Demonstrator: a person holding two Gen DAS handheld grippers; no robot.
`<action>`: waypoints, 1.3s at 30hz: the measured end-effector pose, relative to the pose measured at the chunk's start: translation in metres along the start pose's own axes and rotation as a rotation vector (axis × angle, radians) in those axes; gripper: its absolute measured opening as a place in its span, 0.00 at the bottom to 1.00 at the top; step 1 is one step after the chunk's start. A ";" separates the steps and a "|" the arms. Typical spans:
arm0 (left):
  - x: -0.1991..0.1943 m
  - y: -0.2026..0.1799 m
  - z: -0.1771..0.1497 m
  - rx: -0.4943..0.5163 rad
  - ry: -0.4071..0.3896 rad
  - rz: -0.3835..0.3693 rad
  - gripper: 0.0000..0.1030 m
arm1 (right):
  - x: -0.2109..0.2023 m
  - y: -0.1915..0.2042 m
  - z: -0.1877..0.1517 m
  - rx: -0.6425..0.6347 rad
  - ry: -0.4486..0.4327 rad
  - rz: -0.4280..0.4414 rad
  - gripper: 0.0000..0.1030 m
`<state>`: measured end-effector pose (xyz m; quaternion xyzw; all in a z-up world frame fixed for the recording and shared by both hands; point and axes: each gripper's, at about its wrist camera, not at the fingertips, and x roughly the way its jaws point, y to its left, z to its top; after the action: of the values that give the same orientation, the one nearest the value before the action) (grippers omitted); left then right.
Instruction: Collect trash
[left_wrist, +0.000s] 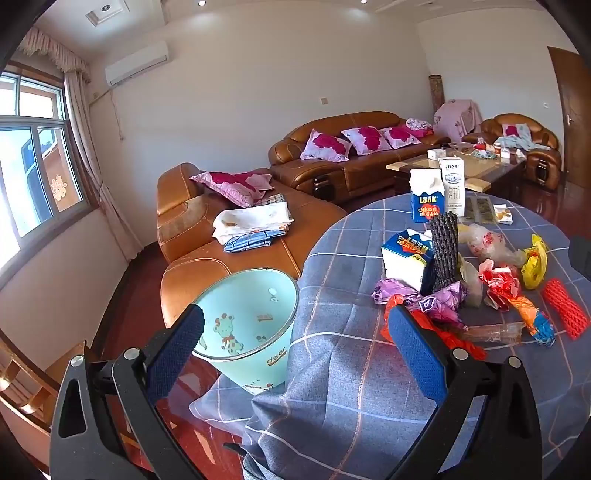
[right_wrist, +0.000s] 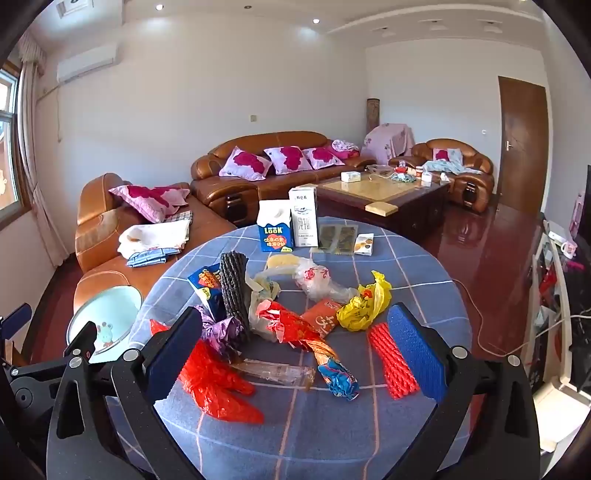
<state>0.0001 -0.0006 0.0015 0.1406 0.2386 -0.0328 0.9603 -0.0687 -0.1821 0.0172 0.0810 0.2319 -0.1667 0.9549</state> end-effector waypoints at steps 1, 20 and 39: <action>-0.001 0.000 0.000 0.001 0.001 -0.001 0.95 | 0.000 0.000 0.000 0.001 -0.001 0.001 0.96; 0.001 0.001 0.002 -0.003 0.004 -0.003 0.95 | 0.001 0.001 -0.003 -0.003 -0.002 -0.003 0.96; 0.004 0.005 0.002 -0.013 0.002 -0.001 0.95 | 0.002 -0.001 -0.001 -0.004 0.002 -0.004 0.96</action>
<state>0.0055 0.0037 0.0027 0.1344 0.2398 -0.0317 0.9609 -0.0685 -0.1835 0.0152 0.0790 0.2331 -0.1679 0.9546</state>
